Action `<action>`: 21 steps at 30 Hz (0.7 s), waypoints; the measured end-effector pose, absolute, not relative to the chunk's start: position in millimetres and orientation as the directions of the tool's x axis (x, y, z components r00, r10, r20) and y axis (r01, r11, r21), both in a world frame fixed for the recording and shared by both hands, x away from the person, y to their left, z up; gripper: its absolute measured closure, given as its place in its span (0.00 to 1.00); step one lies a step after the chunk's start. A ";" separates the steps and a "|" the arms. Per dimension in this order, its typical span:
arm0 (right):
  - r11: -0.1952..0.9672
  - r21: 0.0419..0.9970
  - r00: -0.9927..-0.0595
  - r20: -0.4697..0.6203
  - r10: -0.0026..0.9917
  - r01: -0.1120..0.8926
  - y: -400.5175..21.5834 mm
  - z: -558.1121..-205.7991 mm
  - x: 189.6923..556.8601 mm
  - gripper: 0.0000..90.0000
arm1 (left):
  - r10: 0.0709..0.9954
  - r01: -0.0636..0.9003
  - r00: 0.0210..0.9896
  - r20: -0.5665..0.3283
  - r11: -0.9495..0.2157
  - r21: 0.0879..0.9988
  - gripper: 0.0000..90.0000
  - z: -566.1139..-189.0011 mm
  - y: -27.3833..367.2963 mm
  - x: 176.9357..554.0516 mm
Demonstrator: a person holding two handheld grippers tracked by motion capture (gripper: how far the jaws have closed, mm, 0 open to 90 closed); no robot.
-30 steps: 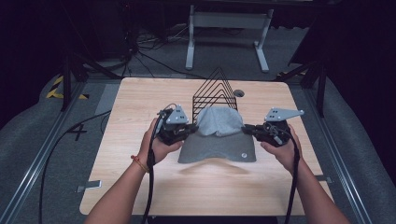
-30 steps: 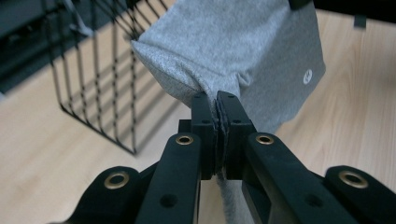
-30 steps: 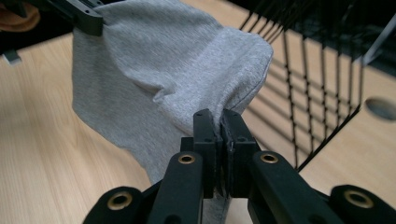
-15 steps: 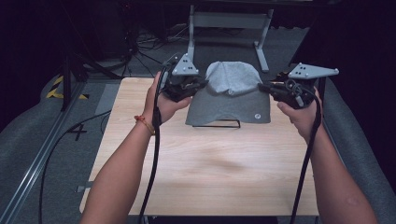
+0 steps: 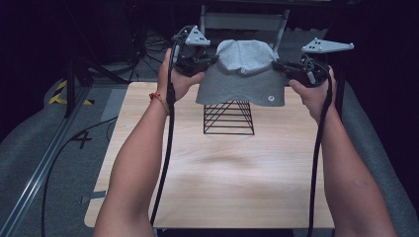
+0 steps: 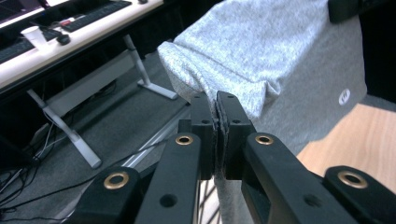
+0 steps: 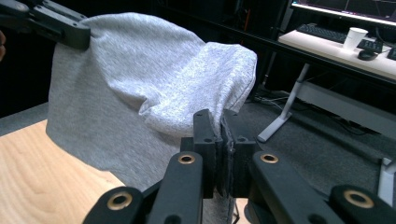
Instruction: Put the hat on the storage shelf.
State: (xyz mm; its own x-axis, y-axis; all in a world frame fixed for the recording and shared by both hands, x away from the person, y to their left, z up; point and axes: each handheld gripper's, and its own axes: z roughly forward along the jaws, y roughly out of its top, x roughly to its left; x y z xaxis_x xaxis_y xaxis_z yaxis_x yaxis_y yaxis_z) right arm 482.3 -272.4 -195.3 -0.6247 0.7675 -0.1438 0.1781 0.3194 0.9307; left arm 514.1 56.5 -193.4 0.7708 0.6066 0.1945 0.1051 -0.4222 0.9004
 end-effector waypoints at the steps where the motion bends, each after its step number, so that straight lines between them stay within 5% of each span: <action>1: 0.317 0.931 -0.622 -0.142 0.770 0.181 -271.8 -195.3 485.6 0.96 | 0.613 0.109 0.766 0.193 -0.420 0.901 0.96 -192.9 56.9 517.1; 21: 0.335 0.917 -0.579 -0.157 0.800 0.214 -261.7 -217.0 528.6 0.96 | 0.656 0.180 0.739 0.153 -0.411 0.894 0.96 -210.7 54.3 560.9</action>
State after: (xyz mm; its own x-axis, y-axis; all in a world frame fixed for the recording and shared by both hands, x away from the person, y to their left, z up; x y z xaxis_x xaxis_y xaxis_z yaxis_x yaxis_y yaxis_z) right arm 528.6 -261.7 -217.0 -0.5792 0.7999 -0.1570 0.2142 0.3352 0.9175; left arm 560.9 54.3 -210.7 0.7392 0.6557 0.1534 0.1796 -0.4115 0.8936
